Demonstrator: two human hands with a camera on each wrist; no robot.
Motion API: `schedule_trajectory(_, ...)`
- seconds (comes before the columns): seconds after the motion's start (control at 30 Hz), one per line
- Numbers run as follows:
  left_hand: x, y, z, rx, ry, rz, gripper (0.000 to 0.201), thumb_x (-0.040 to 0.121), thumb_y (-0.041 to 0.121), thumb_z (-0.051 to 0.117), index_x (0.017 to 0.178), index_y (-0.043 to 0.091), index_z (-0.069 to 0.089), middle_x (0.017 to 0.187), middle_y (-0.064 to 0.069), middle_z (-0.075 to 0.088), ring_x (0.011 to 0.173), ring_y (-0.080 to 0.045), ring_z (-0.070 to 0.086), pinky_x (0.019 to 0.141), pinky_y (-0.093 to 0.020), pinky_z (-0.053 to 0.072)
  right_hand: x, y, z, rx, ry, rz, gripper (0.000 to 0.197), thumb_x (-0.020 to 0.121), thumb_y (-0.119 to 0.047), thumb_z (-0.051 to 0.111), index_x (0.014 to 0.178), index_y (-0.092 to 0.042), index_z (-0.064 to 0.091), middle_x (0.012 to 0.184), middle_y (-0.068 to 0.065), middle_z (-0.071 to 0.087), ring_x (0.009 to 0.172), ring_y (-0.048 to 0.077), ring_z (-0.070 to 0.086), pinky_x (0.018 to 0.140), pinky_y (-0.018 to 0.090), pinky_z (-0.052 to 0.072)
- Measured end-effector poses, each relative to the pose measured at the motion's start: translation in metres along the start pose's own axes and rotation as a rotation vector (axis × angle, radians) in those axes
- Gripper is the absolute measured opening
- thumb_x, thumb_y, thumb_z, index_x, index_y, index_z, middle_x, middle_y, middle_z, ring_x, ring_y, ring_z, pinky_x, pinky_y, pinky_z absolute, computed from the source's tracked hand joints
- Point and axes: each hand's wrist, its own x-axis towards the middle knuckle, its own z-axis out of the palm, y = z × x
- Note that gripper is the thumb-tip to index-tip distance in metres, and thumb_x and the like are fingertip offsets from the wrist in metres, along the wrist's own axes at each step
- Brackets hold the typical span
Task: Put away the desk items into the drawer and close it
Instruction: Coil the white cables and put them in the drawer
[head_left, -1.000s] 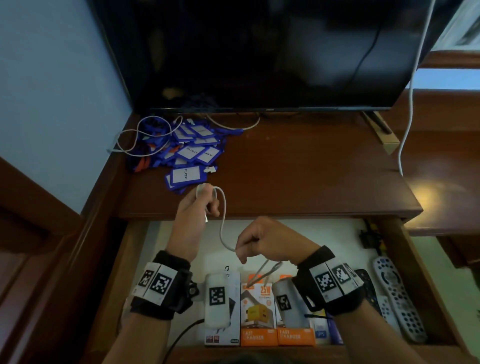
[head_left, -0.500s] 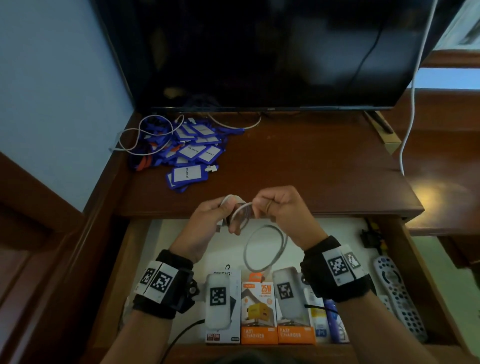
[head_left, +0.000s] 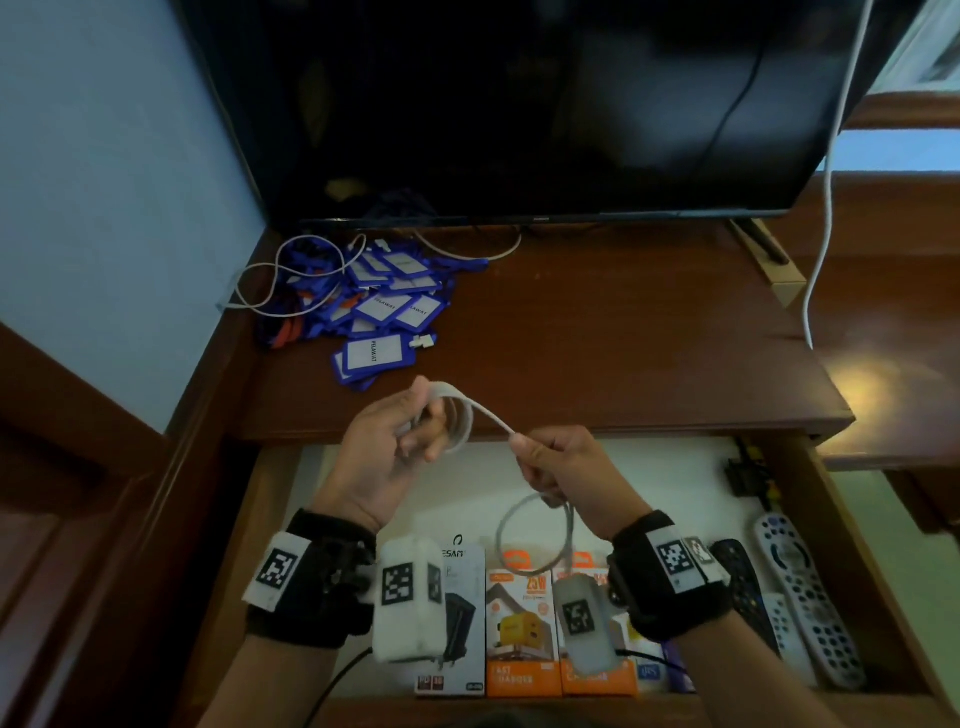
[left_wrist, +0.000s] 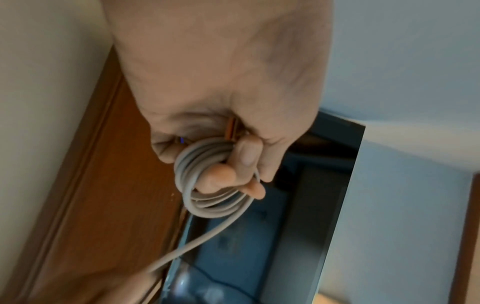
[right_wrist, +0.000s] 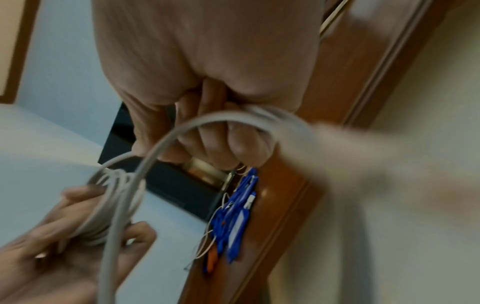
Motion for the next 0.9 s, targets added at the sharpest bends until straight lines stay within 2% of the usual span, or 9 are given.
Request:
schedule_trajectory(0.1, 0.006, 0.01, -0.01, -0.226, 0.128, 0.053, 0.048, 0.098, 0.022, 0.045, 0.056, 0.016, 0.066, 0.062, 0.0, 0.036, 0.04, -0.005, 0.032, 0.043, -0.017, 0.038, -0.001, 0.015, -0.017, -0.034, 0.048, 0.055, 0.037, 0.09, -0.028, 0.061, 0.056, -0.019, 0.052, 0.053, 0.001, 0.028, 0.045, 0.011, 0.021, 0.043, 0.022, 0.02)
schedule_trajectory(0.2, 0.008, 0.011, -0.012, -0.259, 0.192, 0.115, 0.049, 0.101, 0.023, 0.042, 0.059, 0.015, 0.064, 0.059, 0.001, 0.03, 0.042, -0.006, 0.03, 0.048, -0.017, 0.037, 0.004, 0.019, -0.031, -0.118, 0.139, -0.004, 0.028, 0.091, -0.016, 0.062, 0.064, -0.012, 0.055, 0.047, -0.009, 0.034, 0.042, 0.006, 0.026, 0.042, 0.018, 0.025)
schedule_trajectory(0.3, 0.01, 0.007, -0.01, -0.332, 0.217, 0.143, 0.039, 0.102, 0.025, 0.04, 0.069, 0.014, 0.055, 0.053, 0.004, 0.034, 0.048, -0.008, 0.028, 0.052, -0.019, 0.035, 0.013, 0.016, -0.041, -0.22, 0.284, -0.136, 0.02, 0.086, -0.008, 0.067, 0.071, -0.01, 0.054, 0.056, -0.01, 0.046, 0.052, 0.005, 0.039, 0.052, 0.014, 0.034)
schedule_trajectory(0.37, 0.012, 0.008, -0.01, -0.349, 0.237, 0.16, 0.033, 0.103, 0.025, 0.039, 0.074, 0.014, 0.05, 0.053, 0.005, 0.037, 0.05, -0.008, 0.029, 0.055, -0.021, 0.031, 0.016, 0.015, -0.043, -0.231, 0.323, -0.195, 0.022, 0.085, -0.003, 0.068, 0.071, -0.011, 0.053, 0.058, -0.012, 0.047, 0.056, 0.005, 0.04, 0.056, 0.013, 0.036)
schedule_trajectory(0.47, 0.013, 0.011, -0.012, -0.345, 0.265, 0.167, 0.033, 0.102, 0.029, 0.039, 0.073, 0.017, 0.048, 0.049, 0.007, 0.032, 0.05, -0.007, 0.031, 0.058, -0.022, 0.028, 0.02, 0.018, -0.04, -0.276, 0.346, -0.21, 0.022, 0.084, -0.003, 0.069, 0.071, -0.011, 0.053, 0.054, -0.015, 0.048, 0.054, 0.003, 0.04, 0.055, 0.014, 0.035)
schedule_trajectory(0.6, 0.009, 0.017, -0.016, -0.353, 0.327, 0.197, 0.031, 0.101, 0.032, 0.038, 0.073, 0.022, 0.046, 0.048, 0.008, 0.029, 0.05, -0.008, 0.034, 0.06, -0.023, 0.031, 0.023, 0.022, -0.038, -0.352, 0.376, -0.203, 0.024, 0.084, -0.007, 0.07, 0.069, -0.015, 0.052, 0.06, -0.011, 0.055, 0.059, 0.007, 0.048, 0.059, 0.021, 0.04)
schedule_trajectory(0.73, 0.008, 0.018, -0.017, -0.29, 0.368, 0.208, 0.031, 0.101, 0.03, 0.038, 0.072, 0.021, 0.044, 0.05, 0.007, 0.032, 0.052, -0.009, 0.041, 0.062, -0.023, 0.033, 0.021, 0.017, -0.035, -0.477, 0.304, -0.217, 0.029, 0.085, -0.005, 0.067, 0.066, -0.018, 0.049, 0.057, -0.011, 0.045, 0.052, 0.001, 0.038, 0.052, 0.014, 0.032)
schedule_trajectory(0.8, 0.008, 0.016, -0.013, -0.197, 0.389, 0.193, 0.032, 0.102, 0.027, 0.037, 0.07, 0.021, 0.042, 0.05, 0.007, 0.035, 0.055, -0.009, 0.046, 0.07, -0.025, 0.033, 0.019, 0.012, -0.028, -0.609, 0.18, -0.183, 0.033, 0.085, -0.006, 0.067, 0.065, -0.022, 0.047, 0.058, -0.01, 0.044, 0.052, 0.001, 0.037, 0.054, 0.014, 0.031)
schedule_trajectory(0.9, 0.011, 0.014, -0.008, 0.096, 0.409, 0.16, 0.039, 0.104, 0.025, 0.033, 0.065, 0.02, 0.039, 0.051, 0.007, 0.039, 0.063, -0.011, 0.051, 0.087, -0.03, 0.032, 0.014, 0.006, -0.015, -0.76, -0.06, -0.1, 0.035, 0.087, -0.01, 0.066, 0.064, -0.029, 0.048, 0.065, -0.011, 0.05, 0.058, 0.001, 0.044, 0.058, 0.013, 0.034)
